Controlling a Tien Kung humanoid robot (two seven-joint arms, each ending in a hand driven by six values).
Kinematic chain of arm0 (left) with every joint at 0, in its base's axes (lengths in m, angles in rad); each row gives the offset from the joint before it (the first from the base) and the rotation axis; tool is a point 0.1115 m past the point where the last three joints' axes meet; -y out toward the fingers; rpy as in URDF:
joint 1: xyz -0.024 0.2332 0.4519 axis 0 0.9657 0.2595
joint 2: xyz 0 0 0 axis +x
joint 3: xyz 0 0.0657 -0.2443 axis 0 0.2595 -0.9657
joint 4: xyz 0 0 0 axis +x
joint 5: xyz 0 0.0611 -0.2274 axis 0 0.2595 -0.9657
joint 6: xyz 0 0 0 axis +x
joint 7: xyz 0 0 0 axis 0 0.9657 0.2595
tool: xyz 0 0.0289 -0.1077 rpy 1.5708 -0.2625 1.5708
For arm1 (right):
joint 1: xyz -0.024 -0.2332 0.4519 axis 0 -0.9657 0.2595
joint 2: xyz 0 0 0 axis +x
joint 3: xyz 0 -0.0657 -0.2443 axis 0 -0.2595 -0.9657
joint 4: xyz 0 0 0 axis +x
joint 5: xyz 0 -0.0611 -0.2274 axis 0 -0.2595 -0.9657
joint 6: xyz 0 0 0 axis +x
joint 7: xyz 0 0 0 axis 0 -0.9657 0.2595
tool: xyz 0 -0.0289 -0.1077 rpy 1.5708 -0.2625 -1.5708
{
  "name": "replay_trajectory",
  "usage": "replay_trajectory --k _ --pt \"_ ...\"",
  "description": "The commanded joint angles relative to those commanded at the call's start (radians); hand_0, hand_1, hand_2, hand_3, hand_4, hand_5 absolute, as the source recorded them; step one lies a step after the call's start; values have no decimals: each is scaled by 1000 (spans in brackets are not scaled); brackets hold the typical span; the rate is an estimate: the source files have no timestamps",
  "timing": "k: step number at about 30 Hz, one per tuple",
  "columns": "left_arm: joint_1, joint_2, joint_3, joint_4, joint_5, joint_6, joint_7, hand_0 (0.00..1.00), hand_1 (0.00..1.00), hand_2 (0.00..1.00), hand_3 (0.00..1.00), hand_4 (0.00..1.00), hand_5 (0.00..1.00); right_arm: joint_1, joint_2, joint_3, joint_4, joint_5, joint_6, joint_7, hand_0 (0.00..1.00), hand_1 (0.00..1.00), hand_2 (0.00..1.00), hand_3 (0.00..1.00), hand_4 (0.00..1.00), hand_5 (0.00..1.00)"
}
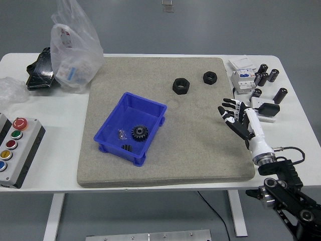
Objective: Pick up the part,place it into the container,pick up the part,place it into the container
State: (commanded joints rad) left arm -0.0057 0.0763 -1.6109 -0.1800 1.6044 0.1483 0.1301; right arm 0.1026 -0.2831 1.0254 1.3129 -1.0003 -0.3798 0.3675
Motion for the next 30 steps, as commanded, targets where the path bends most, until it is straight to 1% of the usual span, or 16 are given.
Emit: replay_trajectory --k 5,9,13,21,30 --pt "1 4 0 0 2 0 -3 626 515 499 613 677 269 -6 1 16 1 186 5 93 738 711 709 678 786 520" --pt "5 3 -1 0 2 0 -4 626 515 499 613 677 269 -11 5 32 3 288 6 115 738 711 709 678 786 520" --pt "7 0 -1 0 2 0 -6 626 516 505 613 681 271 -17 12 48 13 362 8 125 742 708 704 673 784 526" --pt "3 0 22 0 -15 1 -22 627 517 505 613 684 274 -17 16 69 30 383 4 133 743 704 705 672 780 535" --pt "-5 0 53 0 -45 -3 -40 627 520 507 613 686 275 -1 20 58 28 391 -16 149 729 695 692 665 775 536"
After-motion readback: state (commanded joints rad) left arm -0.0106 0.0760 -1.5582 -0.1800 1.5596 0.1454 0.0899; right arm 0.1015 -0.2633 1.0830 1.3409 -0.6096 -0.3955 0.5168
